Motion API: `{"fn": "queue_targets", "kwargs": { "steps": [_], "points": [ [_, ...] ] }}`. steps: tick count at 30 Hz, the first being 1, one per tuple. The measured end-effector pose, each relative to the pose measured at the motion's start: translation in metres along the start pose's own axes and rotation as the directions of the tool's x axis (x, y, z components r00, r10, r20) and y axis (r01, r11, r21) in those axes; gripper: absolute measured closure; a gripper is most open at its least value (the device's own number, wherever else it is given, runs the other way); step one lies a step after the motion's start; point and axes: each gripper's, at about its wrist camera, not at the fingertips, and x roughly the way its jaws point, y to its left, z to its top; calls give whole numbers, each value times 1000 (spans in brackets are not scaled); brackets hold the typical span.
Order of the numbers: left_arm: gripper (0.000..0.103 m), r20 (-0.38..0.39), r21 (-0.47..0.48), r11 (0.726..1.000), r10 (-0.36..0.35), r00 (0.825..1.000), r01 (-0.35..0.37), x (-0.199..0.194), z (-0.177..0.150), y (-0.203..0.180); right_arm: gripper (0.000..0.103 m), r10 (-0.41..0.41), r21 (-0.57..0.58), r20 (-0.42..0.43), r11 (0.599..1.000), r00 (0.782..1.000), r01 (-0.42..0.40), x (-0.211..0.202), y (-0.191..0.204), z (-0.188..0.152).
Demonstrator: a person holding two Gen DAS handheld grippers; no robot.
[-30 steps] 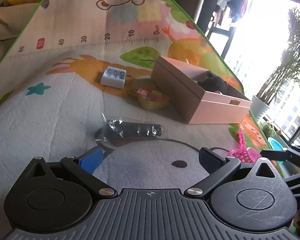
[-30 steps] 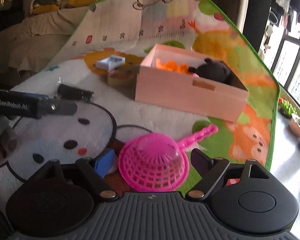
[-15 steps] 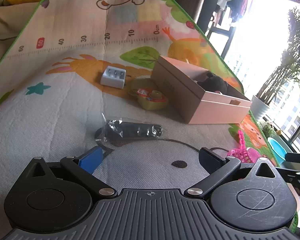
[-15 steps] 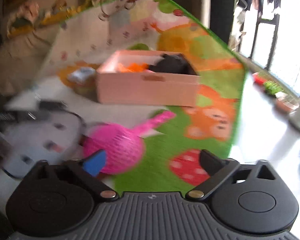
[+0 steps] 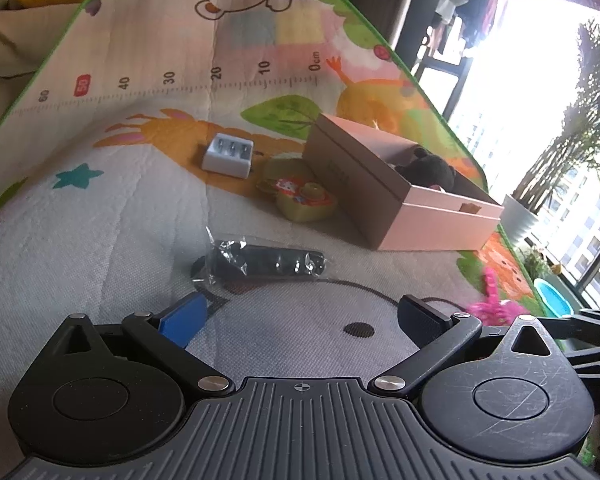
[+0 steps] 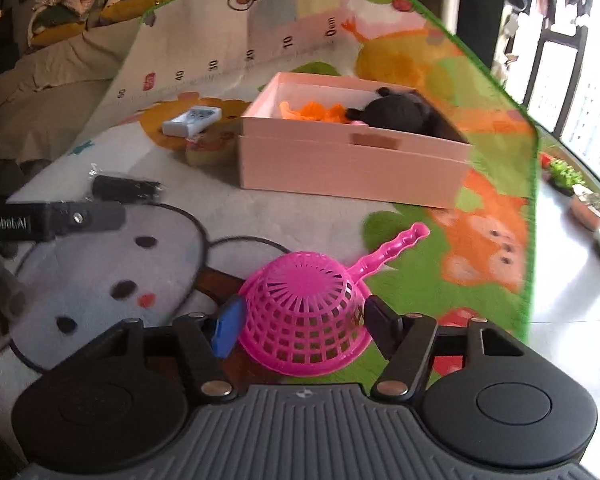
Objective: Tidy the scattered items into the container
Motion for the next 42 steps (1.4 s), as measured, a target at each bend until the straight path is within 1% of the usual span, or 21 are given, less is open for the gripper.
{"fn": "queue_targets", "kwargs": {
  "steps": [2,3,5,7,9,11,13,16,20,21,22,23,29,30,31,32,33,36,39,41,42],
  "points": [
    [0,-9,51,997,50,999,-49,1,1,-9,38,-39,17,13,999,999,39,-4,-9,-8],
    [0,-2,82,993,83,997,-83,1,2,-13,38,-44,28,20,999,999,44,-6,-13,-11],
    [0,23,140,981,133,991,-135,4,5,-22,33,-45,45,35,998,998,43,-7,-18,-16],
    [0,36,178,965,188,981,-192,12,11,-28,20,-70,43,49,997,996,68,-5,-18,-17],
    [0,34,179,952,246,969,-249,22,18,-32,15,-89,29,68,996,994,87,-3,-15,-19],
    [0,25,177,947,269,963,-269,30,23,-34,11,-89,27,82,996,993,87,-2,-14,-21],
    [0,9,195,943,274,962,-271,39,26,-38,5,-85,48,87,996,993,81,-1,-17,-24],
    [0,-4,231,928,302,953,-292,51,26,-44,5,-63,82,86,995,994,56,1,-23,-25],
    [0,-23,239,927,302,953,-288,57,28,-45,5,-49,83,96,996,994,41,0,-24,-26],
    [2,-25,240,927,304,952,-289,57,28,-45,5,-48,82,99,996,994,40,0,-24,-27],
    [10,-25,242,926,305,952,-290,57,28,-45,5,-46,82,100,996,994,38,-1,-24,-27],
    [12,-25,244,926,303,953,-288,57,27,-45,5,-44,81,102,996,994,36,-1,-24,-27],
    [13,-27,239,936,273,962,-259,48,23,-44,5,-20,46,115,999,993,14,-3,-20,-27],
    [13,-27,239,938,263,964,-250,44,20,-44,7,-8,29,124,1000,992,5,-5,-18,-27],
    [13,-25,239,941,253,967,-240,40,17,-44,13,5,16,129,1000,992,-7,-6,-17,-28],
    [13,-25,236,945,239,971,-226,35,14,-44,17,21,7,129,1000,991,-22,-7,-15,-28],
    [13,-27,231,949,225,974,-213,31,12,-43,27,33,0,126,999,992,-34,-7,-14,-27],
    [12,-18,234,954,196,981,-186,21,6,-45,27,70,-46,117,997,991,-65,-11,-10,-26],
    [12,-4,242,955,176,984,-170,17,3,-46,27,109,-151,103,984,989,-92,-20,-7,-29],
    [12,0,237,957,173,985,-168,17,3,-45,20,92,-201,92,977,991,-72,-28,-12,-32],
    [12,0,230,959,170,985,-165,17,3,-44,16,67,-213,88,976,994,-47,-31,-17,-33]
  ]
}}
